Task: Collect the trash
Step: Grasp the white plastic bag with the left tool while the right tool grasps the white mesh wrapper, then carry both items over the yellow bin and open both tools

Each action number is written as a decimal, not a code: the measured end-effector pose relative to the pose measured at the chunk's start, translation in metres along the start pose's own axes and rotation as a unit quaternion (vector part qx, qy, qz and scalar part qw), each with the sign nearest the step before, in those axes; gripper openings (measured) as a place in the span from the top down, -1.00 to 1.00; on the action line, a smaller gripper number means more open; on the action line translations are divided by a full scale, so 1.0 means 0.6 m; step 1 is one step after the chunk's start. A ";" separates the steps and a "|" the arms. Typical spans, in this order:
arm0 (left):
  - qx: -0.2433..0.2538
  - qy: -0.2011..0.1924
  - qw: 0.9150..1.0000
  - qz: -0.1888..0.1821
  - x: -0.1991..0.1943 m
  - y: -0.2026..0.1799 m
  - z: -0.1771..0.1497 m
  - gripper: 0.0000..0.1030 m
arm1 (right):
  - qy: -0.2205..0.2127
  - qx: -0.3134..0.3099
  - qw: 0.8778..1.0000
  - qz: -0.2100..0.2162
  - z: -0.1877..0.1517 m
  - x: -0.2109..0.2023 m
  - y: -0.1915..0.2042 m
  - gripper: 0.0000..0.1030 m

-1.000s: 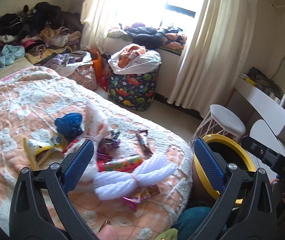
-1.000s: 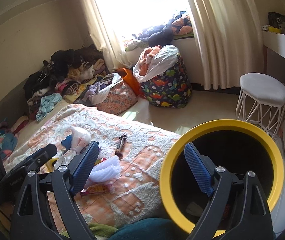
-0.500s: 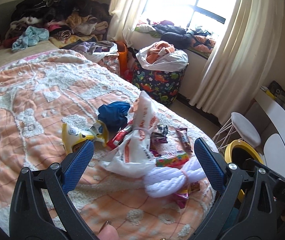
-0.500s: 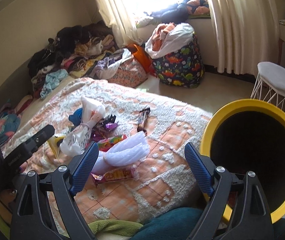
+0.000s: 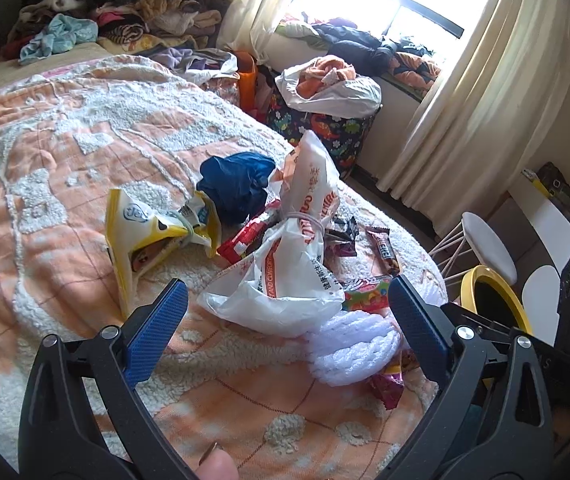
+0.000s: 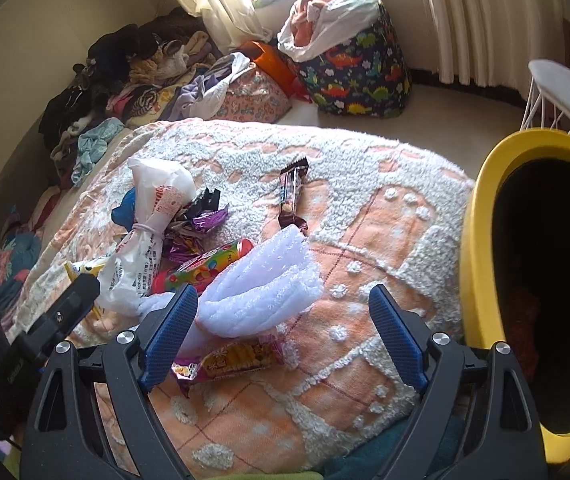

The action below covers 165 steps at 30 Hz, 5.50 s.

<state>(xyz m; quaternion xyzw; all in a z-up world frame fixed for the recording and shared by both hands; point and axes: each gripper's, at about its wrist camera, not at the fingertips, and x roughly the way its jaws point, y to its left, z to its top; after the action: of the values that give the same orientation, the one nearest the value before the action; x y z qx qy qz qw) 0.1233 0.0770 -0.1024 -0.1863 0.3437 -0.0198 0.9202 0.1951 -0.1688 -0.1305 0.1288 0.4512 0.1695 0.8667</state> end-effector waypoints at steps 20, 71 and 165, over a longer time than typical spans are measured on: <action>-0.033 0.026 0.999 0.019 0.023 0.025 0.001 0.07 | -0.035 -0.016 0.997 0.069 0.008 -0.043 0.023 0.69; 0.058 -0.045 0.995 -0.071 -0.109 -0.143 0.028 0.31 | -0.232 0.030 0.972 0.020 0.041 -0.297 -0.114 0.72; 0.169 0.105 0.973 -0.119 0.102 -0.401 -0.091 -0.70 | -0.230 0.144 0.943 -0.192 0.005 -0.277 -0.378 0.00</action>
<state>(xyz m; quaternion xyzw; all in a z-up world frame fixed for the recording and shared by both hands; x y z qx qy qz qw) 0.1570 -0.1746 -0.0929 -0.0646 0.4050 -0.2066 0.8883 0.1487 -0.4436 -0.0913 0.1986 0.2754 -0.1015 0.9351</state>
